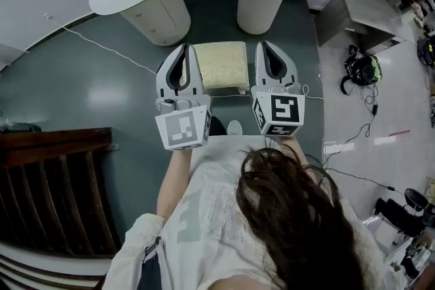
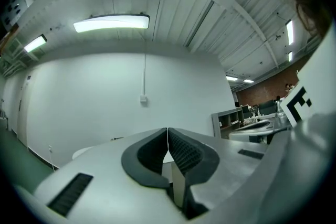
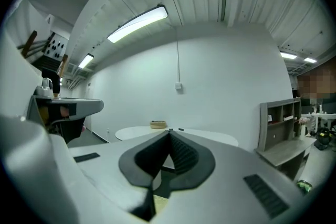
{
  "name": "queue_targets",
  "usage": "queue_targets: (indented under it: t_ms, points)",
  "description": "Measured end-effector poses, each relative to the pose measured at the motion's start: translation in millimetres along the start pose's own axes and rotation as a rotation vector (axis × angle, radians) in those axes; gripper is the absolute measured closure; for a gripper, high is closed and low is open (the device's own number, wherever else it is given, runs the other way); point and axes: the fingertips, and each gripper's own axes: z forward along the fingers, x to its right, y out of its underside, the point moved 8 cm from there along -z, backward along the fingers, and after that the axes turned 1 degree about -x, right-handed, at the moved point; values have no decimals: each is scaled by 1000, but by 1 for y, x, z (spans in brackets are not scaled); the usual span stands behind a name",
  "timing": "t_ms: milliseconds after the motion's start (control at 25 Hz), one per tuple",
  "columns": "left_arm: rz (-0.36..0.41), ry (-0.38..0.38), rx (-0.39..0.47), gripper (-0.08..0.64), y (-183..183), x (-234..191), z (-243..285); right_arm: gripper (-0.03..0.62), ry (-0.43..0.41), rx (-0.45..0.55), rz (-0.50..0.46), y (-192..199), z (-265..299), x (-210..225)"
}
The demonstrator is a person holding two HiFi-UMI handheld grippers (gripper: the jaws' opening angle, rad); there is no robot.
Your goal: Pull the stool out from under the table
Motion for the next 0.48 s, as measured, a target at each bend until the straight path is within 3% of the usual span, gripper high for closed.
queue_targets:
  t_ms: [480]
  points:
    - [-22, -2, -4, 532, 0, -9, 1, 563, -16, 16, -6, -5, -8, -5]
